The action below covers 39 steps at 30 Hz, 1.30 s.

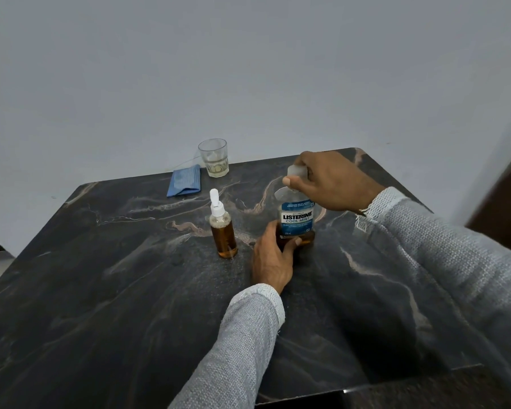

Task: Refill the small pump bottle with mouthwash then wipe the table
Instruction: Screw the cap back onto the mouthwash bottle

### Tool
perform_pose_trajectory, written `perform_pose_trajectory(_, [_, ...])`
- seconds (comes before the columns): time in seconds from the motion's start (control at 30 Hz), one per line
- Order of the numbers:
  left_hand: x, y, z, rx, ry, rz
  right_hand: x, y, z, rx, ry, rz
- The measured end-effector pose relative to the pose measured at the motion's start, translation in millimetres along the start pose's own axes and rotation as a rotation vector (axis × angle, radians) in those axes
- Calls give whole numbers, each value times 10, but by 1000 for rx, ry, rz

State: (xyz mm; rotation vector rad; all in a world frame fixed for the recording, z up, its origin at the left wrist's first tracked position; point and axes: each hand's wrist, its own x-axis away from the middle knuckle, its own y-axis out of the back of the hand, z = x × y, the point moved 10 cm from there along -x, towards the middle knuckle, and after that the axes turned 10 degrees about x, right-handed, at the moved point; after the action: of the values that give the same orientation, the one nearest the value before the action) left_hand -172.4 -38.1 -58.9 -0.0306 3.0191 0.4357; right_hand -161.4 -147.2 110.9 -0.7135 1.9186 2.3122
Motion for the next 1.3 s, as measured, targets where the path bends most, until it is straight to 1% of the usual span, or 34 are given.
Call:
perform_pose_trajectory(0.1, [-9, -2, 8, -24, 2, -12, 61, 9, 9, 33, -37, -112])
perform_pose_trajectory(0.17, [-14, -3, 8, -24, -8, -17, 81, 15, 10, 46, -56, -153])
perform_pose_trajectory(0.47, [-27, -15, 28, -15, -33, -13, 137, 5, -17, -35, -124, -192])
perform_pose_trajectory(0.6, [-8, -27, 15, -2, -30, 23, 213, 6, -10, -100, -144, -217])
perform_pose_trajectory(0.77, [-3, -8, -1, -4, 4, 51, 293, -22, -27, -156, -168, -192])
perform_pose_trajectory(1.07, [23, 97, -16, 128, 25, 67, 665, -36, -291, -241, -303, -156])
perform_pose_trajectory(1.3, [178, 301, 68, 200, 55, 86, 957, -286, -310, -304, -384, -101])
